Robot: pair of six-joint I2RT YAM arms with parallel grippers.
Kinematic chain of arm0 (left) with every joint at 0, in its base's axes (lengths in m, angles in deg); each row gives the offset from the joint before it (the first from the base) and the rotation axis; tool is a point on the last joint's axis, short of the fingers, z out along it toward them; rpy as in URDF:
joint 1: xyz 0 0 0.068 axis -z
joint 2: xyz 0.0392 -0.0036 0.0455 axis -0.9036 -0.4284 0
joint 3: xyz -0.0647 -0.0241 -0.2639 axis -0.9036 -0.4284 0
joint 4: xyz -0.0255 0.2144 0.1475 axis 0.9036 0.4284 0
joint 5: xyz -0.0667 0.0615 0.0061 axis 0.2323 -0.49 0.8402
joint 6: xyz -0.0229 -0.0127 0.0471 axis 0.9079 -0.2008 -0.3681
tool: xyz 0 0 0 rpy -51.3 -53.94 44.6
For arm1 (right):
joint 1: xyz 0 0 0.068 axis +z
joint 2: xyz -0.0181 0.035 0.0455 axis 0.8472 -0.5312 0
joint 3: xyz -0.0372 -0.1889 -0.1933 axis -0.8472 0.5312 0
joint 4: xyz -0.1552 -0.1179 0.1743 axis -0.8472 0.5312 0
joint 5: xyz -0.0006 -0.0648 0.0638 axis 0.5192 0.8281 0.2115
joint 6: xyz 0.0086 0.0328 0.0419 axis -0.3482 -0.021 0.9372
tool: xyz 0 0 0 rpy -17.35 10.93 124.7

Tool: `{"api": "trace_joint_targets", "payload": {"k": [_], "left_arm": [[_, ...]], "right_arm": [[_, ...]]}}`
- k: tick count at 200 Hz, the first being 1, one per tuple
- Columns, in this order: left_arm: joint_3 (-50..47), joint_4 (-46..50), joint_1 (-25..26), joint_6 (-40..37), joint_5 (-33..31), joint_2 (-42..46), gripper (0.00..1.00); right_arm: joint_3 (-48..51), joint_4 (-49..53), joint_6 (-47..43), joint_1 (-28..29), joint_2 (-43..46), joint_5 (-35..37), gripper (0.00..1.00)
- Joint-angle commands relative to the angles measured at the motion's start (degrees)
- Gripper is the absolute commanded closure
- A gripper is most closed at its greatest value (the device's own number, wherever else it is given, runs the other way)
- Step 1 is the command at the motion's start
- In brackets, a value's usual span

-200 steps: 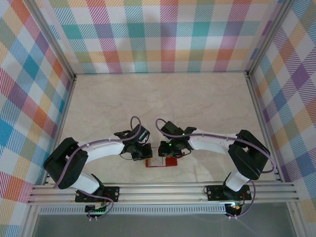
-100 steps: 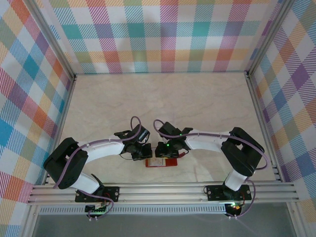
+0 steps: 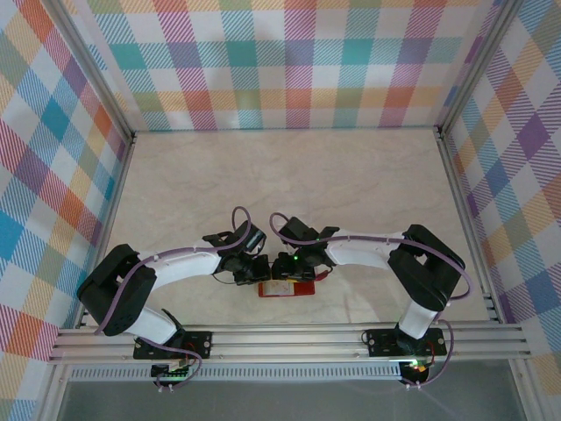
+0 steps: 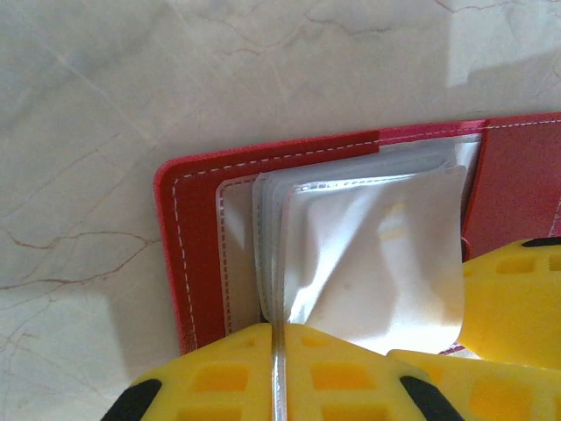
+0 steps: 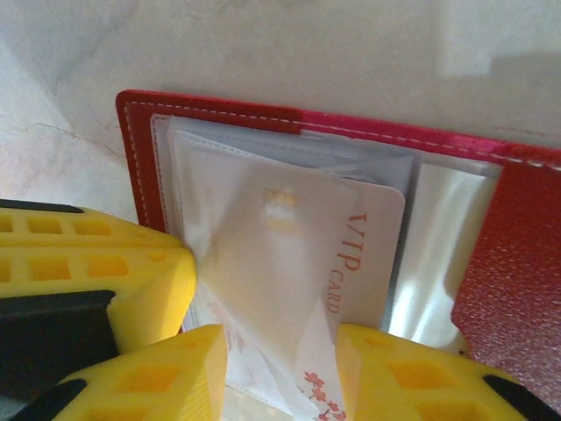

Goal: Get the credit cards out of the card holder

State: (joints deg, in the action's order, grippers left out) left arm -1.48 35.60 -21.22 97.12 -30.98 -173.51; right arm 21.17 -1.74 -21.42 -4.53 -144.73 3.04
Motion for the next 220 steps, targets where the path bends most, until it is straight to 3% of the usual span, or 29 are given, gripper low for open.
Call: {"api": "trace_joint_targets", "payload": {"k": [1,95,166,220], "left_arm": [[-1.2,3.6,0.2,-1.2,-2.4,-1.1,0.88],[-0.1,5.5,0.3,-1.5,-3.3,-0.4,0.83],[3.3,8.5,0.2,-1.2,-2.6,4.9,0.77],[4.0,7.2,0.7,-1.4,-1.3,0.9,0.72]], "right_arm": [[-0.9,5.3,-0.6,0.2,1.3,3.4,0.6],[0.7,4.2,-0.3,-0.5,7.3,3.0,0.61],[7.7,-3.5,-1.5,-4.8,9.0,-3.2,0.65],[11.2,-10.5,-3.1,-6.1,7.4,-8.1,0.68]]}}
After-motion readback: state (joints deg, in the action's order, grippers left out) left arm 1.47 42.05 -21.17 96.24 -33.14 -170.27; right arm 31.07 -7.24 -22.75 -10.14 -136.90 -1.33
